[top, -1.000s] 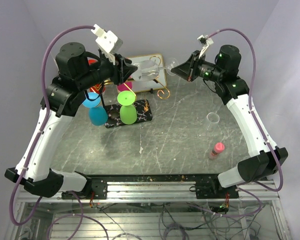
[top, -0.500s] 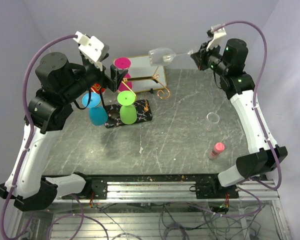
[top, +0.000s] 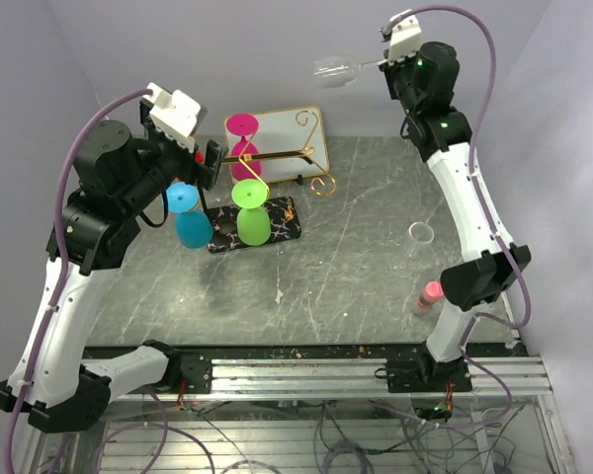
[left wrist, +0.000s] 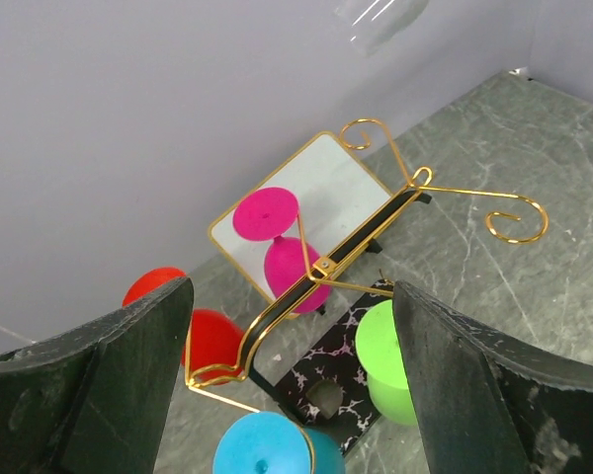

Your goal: Place the wine glass upside down on the wine glass rack

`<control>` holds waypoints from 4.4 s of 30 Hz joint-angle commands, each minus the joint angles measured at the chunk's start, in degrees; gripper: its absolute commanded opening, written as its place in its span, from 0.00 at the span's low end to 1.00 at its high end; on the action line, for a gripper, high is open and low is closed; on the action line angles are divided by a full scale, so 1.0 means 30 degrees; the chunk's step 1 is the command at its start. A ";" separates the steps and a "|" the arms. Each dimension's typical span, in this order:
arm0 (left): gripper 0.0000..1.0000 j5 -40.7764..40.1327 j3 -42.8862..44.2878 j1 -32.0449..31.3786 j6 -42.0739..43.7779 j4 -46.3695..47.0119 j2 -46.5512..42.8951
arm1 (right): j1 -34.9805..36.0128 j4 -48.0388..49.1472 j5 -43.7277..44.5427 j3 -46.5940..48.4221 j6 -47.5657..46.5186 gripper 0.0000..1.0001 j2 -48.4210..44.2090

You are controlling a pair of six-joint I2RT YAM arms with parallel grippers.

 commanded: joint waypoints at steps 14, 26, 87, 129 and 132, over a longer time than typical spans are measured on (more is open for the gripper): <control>0.91 -0.0085 -0.0457 0.1162 0.0398 0.0393 -0.0854 | 0.1403 0.4753 0.2152 0.1850 -1.0408 0.00 0.5290; 0.90 0.0190 -0.0328 0.1279 0.0326 0.0327 -0.0973 | 0.1498 0.4555 -0.3391 0.0687 -1.6381 0.00 0.5890; 0.90 0.0868 -0.0197 0.2614 0.0269 0.0528 -0.0960 | 0.3783 -0.5060 -1.1862 0.4852 -2.3617 0.00 0.6202; 0.93 0.0529 -0.0550 0.2978 0.0241 0.1115 -0.1050 | 0.2699 -0.1334 -0.7380 -0.0072 -2.2573 0.00 0.3847; 0.93 0.0471 -0.0552 0.2978 0.0284 0.1086 -0.1018 | 0.2699 -0.0979 -0.7351 0.0055 -2.2477 0.00 0.4112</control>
